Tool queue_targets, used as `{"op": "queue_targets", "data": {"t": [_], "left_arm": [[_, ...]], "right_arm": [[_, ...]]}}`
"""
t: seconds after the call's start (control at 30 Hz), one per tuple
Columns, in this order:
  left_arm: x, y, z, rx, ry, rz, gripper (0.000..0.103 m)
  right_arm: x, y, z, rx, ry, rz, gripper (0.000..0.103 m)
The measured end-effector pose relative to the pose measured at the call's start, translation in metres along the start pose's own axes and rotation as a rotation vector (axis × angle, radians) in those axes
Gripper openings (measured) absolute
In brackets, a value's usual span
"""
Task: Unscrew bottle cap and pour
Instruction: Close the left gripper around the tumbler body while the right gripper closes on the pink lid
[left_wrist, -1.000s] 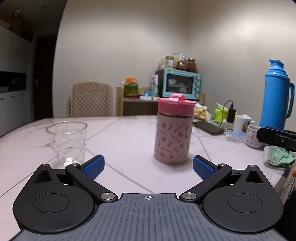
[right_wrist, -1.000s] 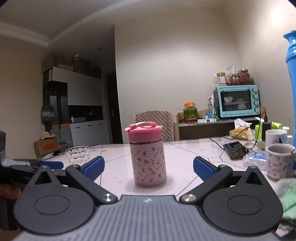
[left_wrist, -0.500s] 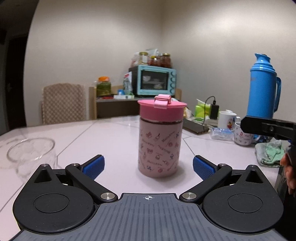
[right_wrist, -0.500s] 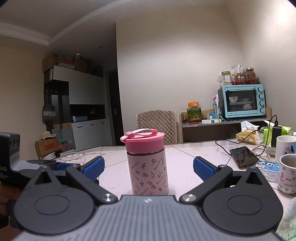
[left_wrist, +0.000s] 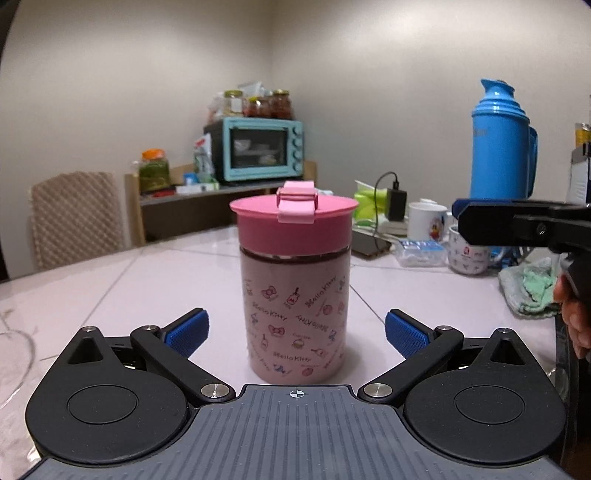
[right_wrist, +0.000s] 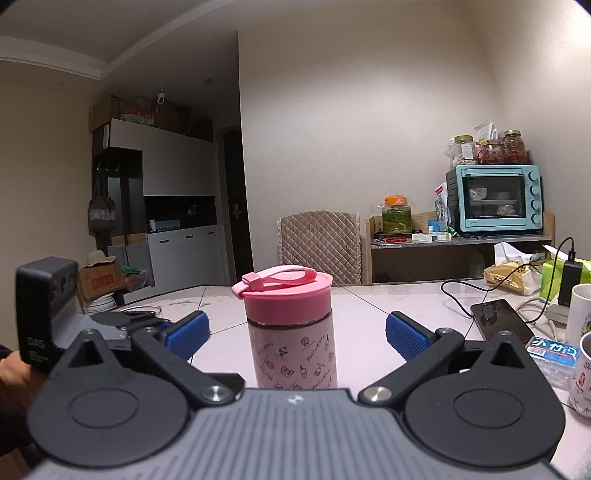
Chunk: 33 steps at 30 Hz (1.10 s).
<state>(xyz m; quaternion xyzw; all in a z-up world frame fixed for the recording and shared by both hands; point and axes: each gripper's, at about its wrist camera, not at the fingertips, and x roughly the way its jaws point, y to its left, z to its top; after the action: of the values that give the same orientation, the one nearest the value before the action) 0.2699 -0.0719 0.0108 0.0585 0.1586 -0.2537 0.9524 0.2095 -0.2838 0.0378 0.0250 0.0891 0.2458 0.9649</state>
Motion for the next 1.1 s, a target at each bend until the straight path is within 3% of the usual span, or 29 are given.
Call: {"op": "queue_targets", "data": {"t": [0.2,1.1], "left_arm": [[0.019,0.002,0.001,0.039,0.005,-0.015,0.103],[0.063,0.014,0.009,0.013,-0.004,-0.056,0.103]], "right_arm": [[0.01,-0.002,0.003,-0.002,0.011,-0.001,0.103],[0.062,-0.004,0.012,-0.047,0.109,0.021,0.103]]}}
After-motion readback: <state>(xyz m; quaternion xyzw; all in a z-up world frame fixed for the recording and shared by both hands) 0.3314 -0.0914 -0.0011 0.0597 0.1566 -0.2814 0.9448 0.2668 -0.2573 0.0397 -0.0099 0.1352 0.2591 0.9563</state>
